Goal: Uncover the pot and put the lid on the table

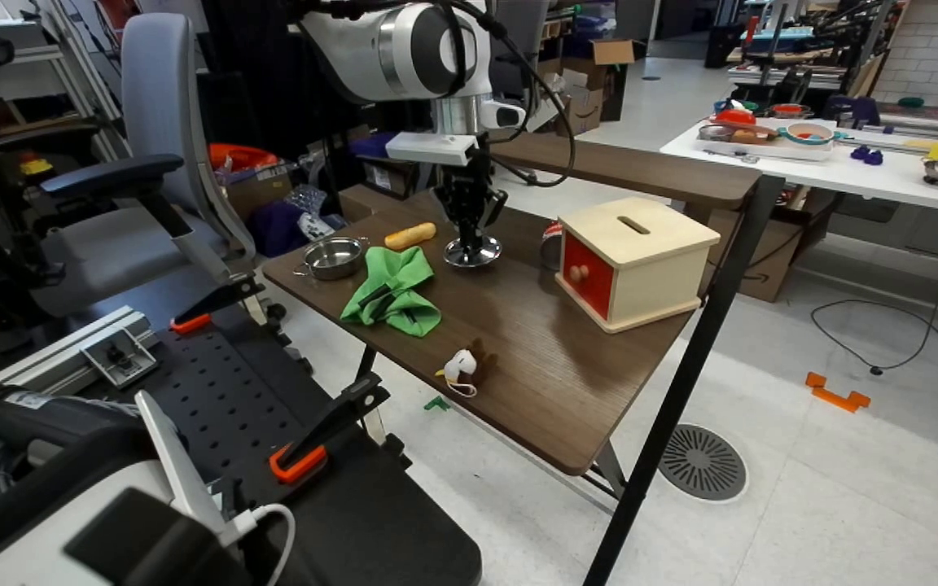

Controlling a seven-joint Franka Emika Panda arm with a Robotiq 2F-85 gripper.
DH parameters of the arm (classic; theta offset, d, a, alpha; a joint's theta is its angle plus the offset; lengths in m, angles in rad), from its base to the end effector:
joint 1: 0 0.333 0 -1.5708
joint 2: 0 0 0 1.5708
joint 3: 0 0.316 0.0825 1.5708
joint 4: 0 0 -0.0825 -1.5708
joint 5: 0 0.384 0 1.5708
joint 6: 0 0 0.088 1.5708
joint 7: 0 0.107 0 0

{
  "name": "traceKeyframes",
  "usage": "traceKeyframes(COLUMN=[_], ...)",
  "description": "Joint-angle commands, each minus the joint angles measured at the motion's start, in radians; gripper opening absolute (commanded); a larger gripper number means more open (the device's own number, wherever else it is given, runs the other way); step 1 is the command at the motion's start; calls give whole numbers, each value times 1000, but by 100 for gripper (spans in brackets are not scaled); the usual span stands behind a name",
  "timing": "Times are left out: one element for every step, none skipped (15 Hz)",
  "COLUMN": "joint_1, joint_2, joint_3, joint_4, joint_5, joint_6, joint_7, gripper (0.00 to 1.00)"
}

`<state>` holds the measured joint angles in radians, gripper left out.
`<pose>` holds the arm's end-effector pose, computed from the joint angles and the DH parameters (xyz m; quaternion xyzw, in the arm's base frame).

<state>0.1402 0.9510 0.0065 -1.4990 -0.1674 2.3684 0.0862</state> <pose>0.6856 0.0987 0.0925 0.9936 0.0910 -0.0341 0.0576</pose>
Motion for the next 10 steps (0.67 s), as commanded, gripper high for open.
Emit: traceKeyframes(joint_1=[-4,-2,-1,0,0,1,4,8,9,12], joint_2=[73,86,97,108,117,126,133,141,148,150], joint_3=[23,25,27,30,33,34,35,32,33,32], joint_4=[117,134,150,164,176,189,198,210,219,225], joint_5=[31,32,34,38,42,44,44,41,41,40], joint_6=[-63,-74,-84,-93,-100,-110,-117,-124,-128,-135], joint_7=[-47,-50,-53,-56,-57,-59,-59,-55,-55,-53], gripper=[5,5,5,5,5,5,5,5,5,45])
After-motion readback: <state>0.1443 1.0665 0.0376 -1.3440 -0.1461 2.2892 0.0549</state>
